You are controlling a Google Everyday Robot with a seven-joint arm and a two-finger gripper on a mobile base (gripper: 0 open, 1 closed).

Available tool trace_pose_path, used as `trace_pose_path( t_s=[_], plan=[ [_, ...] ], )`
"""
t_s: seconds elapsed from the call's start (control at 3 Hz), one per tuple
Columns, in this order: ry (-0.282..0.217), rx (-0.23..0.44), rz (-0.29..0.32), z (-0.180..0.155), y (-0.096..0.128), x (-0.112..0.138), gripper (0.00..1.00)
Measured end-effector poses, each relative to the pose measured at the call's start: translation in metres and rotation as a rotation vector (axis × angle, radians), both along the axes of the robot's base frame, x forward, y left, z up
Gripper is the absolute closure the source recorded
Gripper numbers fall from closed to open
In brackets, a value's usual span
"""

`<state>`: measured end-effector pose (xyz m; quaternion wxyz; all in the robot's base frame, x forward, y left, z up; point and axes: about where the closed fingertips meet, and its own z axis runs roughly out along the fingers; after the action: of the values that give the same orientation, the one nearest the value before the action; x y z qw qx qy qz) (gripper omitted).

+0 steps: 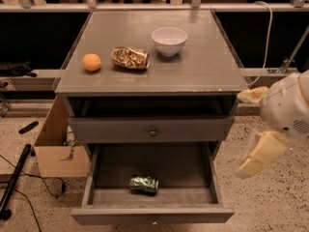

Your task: Pick green can from middle drawer and place on counter

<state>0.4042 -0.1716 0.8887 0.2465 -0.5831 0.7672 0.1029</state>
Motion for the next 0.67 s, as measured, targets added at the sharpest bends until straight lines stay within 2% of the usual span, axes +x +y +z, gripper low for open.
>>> trace_pose_path(
  t_s=[0.33, 0.67],
  plan=[
    [0.062, 0.087, 0.039, -0.053, 0.033, -0.019, 0.00],
    [0.091, 0.123, 0.078, -0.107, 0.067, -0.024, 0.00]
  ],
)
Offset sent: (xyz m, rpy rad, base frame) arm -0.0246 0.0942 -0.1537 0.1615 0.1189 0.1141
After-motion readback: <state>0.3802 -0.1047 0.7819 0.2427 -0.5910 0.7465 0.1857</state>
